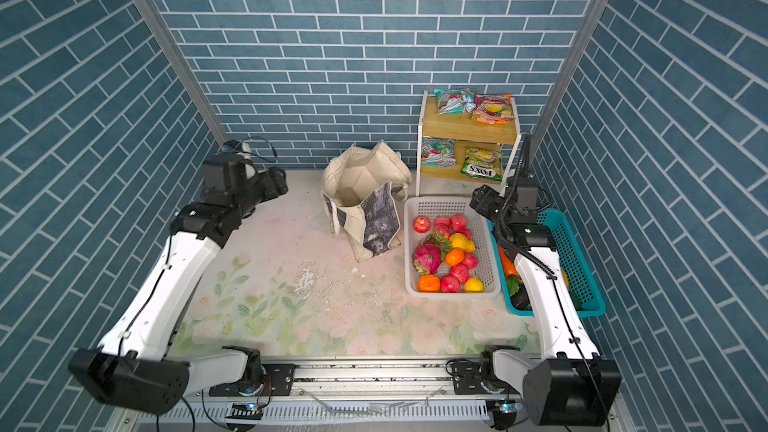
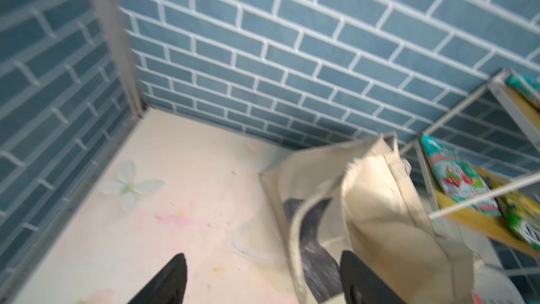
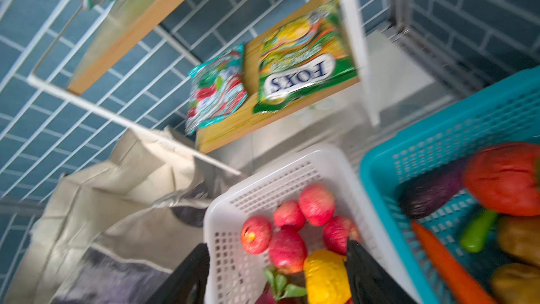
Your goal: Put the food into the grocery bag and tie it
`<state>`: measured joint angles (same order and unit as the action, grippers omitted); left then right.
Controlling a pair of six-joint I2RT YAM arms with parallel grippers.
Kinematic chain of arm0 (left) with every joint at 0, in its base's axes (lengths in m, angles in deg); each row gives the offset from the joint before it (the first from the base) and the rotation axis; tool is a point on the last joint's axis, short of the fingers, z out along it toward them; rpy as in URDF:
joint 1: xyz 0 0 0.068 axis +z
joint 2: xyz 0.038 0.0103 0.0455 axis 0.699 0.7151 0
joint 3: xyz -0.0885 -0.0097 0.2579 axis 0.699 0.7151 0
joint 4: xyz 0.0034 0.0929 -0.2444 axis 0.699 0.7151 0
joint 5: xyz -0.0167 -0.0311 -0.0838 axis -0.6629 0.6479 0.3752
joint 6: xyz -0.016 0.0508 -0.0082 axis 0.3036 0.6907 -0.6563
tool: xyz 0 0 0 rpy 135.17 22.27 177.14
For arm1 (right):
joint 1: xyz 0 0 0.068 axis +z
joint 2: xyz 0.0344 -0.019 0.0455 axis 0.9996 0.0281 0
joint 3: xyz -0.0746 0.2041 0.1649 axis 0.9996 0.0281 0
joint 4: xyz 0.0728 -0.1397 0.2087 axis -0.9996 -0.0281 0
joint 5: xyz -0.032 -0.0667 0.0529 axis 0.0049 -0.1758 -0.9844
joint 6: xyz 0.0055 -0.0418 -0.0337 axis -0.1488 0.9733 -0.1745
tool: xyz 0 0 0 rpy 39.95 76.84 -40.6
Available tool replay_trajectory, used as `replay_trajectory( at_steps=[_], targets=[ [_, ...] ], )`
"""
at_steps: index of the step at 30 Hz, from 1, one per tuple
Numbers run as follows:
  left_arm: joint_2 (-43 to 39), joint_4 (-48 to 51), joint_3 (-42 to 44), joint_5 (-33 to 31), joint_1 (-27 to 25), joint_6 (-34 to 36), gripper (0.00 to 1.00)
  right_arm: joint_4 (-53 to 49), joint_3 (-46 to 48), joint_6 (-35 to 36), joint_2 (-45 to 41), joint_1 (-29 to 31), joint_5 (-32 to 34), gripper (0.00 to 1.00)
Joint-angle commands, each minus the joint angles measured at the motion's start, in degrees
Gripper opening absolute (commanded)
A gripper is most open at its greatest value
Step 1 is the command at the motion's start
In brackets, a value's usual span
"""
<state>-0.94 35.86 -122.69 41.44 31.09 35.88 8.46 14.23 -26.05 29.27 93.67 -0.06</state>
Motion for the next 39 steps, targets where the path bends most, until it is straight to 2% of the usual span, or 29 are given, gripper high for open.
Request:
replay_trajectory(
  at_steps=[1, 8, 11, 14, 21, 23, 25, 27, 34, 39],
  targets=[
    [5.46, 6.32, -4.59, 2.68, -4.35, -4.93, 0.85, -6.4, -3.59, -4.07, 1.13, 4.21, -4.05, 0.75],
    [16.23, 9.48, -12.78, 0.59, -7.64, -7.5, 0.86, -7.8, -4.63, -3.81, 1.78, 9.35, -2.51, 0.75],
    [20.04, 11.81, -15.78, 0.2, -8.22, -7.85, 0.84, -8.25, -4.37, -3.5, 1.78, 10.46, -1.65, 0.75],
    [22.36, 10.86, -16.17, 2.53, -8.35, -8.07, 0.79, -8.51, -4.14, -3.36, 1.78, 11.27, -1.45, 0.75],
    [24.44, 13.14, -16.16, 7.43, -7.65, -6.88, 0.49, -9.23, -4.53, -3.36, 1.86, 13.49, -0.42, 0.75],
    [22.87, 13.02, -13.56, 10.41, -6.37, -6.11, 0.34, -9.47, -4.96, -3.36, 2.03, 14.28, -0.16, 0.75],
    [20.02, 12.71, -9.71, 13.14, -4.45, -4.84, 0.14, -9.82, -5.63, -3.44, 2.26, 15.36, -0.18, 0.75],
    [16.67, 13.35, -6.46, 14.74, -2.62, -2.88, 0.0, -10.1, -6.27, -3.53, 2.61, 16.48, -0.17, 0.75],
    [5.74, 19.92, 1.99, 21.01, 3.32, 5.81, 0.0, -7.84, -8.35, -5.91, 5.38, 21.47, -0.27, 0.75],
    [1.61, 21.72, 6.95, 24.16, 5.45, 8.65, 0.0, -4.52, -10.18, -8.03, 10.08, 25.39, -0.44, 0.75]
  ],
)
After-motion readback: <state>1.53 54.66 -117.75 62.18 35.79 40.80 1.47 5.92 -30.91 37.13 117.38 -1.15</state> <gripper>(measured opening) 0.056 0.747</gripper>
